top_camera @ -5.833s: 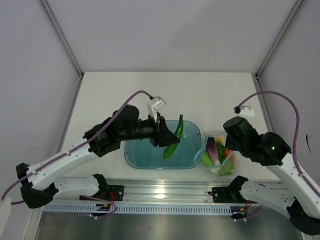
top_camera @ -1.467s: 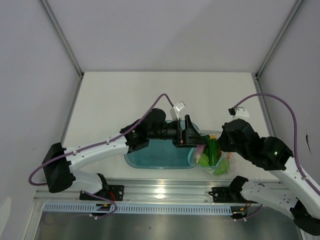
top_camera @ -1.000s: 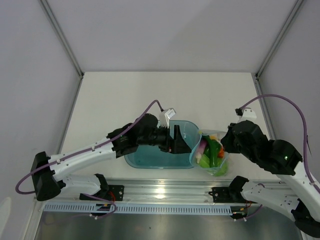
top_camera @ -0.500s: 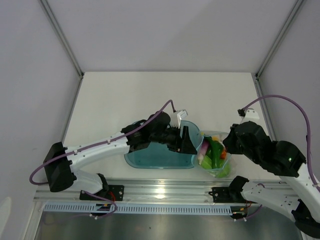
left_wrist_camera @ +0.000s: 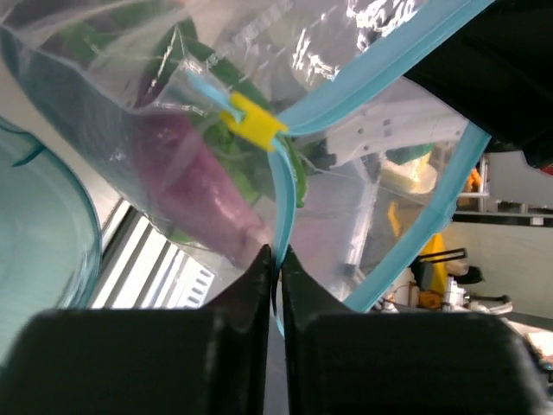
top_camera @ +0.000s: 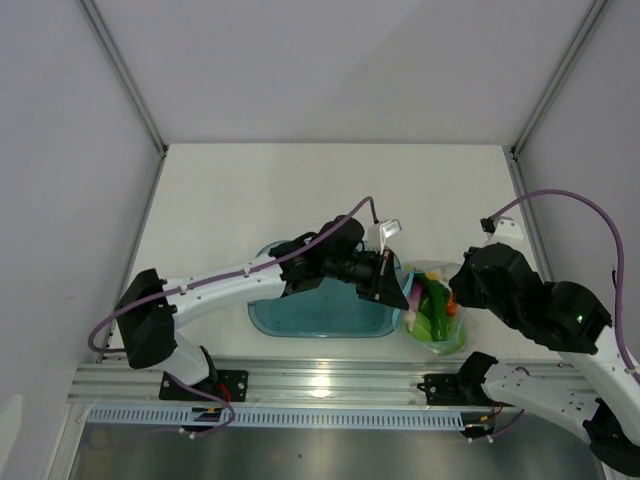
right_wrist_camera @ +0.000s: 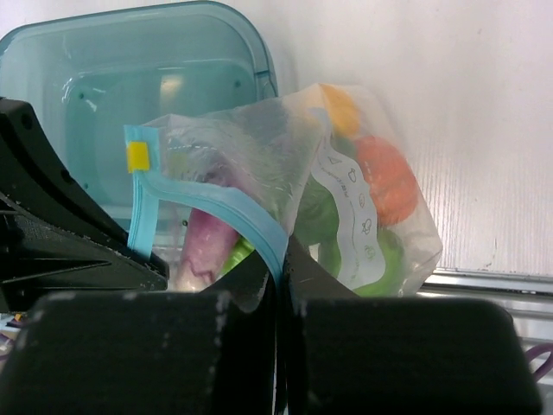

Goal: Place the food in the zip-top bag and seal the zipper
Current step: Adjust the zipper food storage bag at the center of the board.

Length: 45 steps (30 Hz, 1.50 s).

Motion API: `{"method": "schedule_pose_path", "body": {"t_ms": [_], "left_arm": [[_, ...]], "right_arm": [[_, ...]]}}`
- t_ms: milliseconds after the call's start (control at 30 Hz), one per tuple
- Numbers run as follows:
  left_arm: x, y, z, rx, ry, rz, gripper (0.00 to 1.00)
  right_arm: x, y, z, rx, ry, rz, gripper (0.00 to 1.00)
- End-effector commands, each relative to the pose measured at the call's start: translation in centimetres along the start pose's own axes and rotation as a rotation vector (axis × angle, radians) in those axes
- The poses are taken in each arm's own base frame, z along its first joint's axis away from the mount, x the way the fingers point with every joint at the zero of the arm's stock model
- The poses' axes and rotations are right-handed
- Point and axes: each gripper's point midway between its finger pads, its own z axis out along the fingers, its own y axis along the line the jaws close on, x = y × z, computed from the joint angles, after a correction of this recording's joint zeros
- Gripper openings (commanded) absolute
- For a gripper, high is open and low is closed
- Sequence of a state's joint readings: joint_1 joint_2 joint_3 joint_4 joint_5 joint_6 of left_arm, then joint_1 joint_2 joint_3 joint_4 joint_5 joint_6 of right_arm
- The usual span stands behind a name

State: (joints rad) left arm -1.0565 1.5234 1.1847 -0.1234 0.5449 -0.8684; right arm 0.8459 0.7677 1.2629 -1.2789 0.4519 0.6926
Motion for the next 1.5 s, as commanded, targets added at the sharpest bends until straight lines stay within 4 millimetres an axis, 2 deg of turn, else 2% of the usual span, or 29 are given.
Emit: {"method": "schedule_pose_path", "body": {"t_ms": [0,33,67,133,167,233,333,400,433,533,700,900,1067,1267,1367,1467], "left_arm": [[-1.7,-3.7,0.1,0.095,-0.002,0.060,0.01],[-1.6,-3.4,0.1,0.080,0.011,0.065,0.00],[-2.7,-4.3,0.4,0.085,0.000,0.080,0.01],[-3.1,-3.3,0.7,0.038,0.016,0.075,0.01],[-3.9,-4.1,0.7,0.046,0.011,0.086,0.01],[-5.1,-3.7,1.5,0.035,0.030,0.092,0.00],[-6.8,-4.9,2.0,0.072,0.060,0.118,0.00],[-7.0,-4.4,3.1,0.081,0.099,0.117,0.00],[-7.5,-4.9,3.3,0.096,0.102,0.139,0.01],[-7.3,-4.3,4.7,0.128,0.169,0.139,0.01],[-6.7,-3.8,5.6,0.174,0.234,0.146,0.01],[-6.3,-3.7,5.6,0.191,0.246,0.157,0.00],[-6.1,-3.7,4.9,0.178,0.240,0.167,0.00],[-5.9,-3.2,4.9,0.162,0.225,0.155,0.01],[-6.1,-2.4,4.8,0.109,0.181,0.109,0.00],[-6.5,-2.6,4.5,0.109,0.134,0.072,0.01]], "right_arm": [[-0.9,-0.9,-0.1,0.061,-0.046,0.059,0.00],[-1.0,-1.2,0.0,0.081,-0.053,0.063,0.00],[-0.8,-1.5,0.1,0.100,-0.044,0.059,0.00],[-0.5,-1.8,0.3,0.121,-0.039,0.067,0.00],[-0.3,-2.1,0.3,0.130,-0.032,0.064,0.00],[0.2,-2.2,0.4,0.138,-0.019,0.068,0.03],[1.0,-2.3,0.6,0.138,0.009,0.065,0.09],[1.4,-2.3,0.6,0.130,0.026,0.065,0.15],[1.8,-2.3,0.7,0.130,0.037,0.057,0.17],[2.1,-1.7,0.8,0.088,0.054,0.051,0.30],[2.0,-0.1,0.8,0.010,0.065,0.045,0.42],[1.9,0.4,1.4,0.015,0.073,0.037,0.44],[1.6,-0.5,1.1,0.042,0.044,0.056,0.45],[2.3,-0.9,1.3,0.054,0.065,0.065,0.43],[2.5,-0.2,1.0,-0.001,0.068,0.076,0.43],[3.1,0.9,1.1,-0.066,0.094,0.077,0.44]]}}
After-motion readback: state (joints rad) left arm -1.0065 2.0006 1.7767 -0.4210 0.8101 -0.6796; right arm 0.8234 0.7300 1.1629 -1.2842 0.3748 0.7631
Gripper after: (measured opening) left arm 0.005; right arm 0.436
